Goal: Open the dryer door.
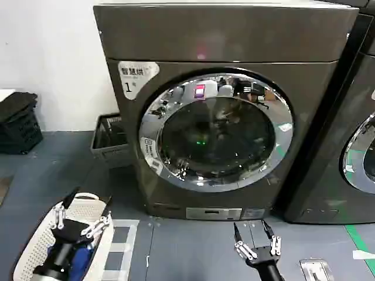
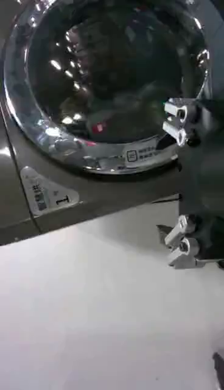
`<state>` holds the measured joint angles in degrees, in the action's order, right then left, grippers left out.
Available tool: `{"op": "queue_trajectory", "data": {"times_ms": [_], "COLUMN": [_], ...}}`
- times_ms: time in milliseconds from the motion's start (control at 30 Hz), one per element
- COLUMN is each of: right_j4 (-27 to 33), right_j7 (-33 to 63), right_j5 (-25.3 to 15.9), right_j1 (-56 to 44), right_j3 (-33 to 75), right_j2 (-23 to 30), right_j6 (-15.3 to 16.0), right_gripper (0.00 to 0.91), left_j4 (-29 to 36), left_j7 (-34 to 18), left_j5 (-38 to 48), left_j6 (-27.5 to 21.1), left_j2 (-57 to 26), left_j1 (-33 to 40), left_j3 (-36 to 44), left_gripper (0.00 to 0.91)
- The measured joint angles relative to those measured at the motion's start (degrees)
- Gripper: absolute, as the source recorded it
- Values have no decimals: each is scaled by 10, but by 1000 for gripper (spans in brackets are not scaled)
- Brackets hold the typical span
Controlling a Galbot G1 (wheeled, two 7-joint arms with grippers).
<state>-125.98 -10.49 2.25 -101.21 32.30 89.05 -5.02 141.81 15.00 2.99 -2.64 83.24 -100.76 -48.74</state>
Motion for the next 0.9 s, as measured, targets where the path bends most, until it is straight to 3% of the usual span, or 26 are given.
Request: {"op": "queue_trajectory", "data": {"times_ms": [200,333,567,900], "right_j4": [4,12,31,59], "right_j7": [-15,-29,-59,-98], "right_j5": [46,105,201,278], "right_j1": [20,47,121,235], "right_j3": [14,25,24,-28], "right_j2": [-22,-57,-160,-294], "right_j6": [18,49,79,92], "right_gripper": [907,907,907,907], "left_j4": [1,0,0,2], "left_j7": [5,6,8,7], "left_j5": [-13,-13,-10,-6], "left_j6": [1,0,0,0], "left_j2": [2,5,4,0], "left_j1": [1,0,0,-3], "left_j3": [2,5,6,1], "left_gripper": [907,907,907,907]}}
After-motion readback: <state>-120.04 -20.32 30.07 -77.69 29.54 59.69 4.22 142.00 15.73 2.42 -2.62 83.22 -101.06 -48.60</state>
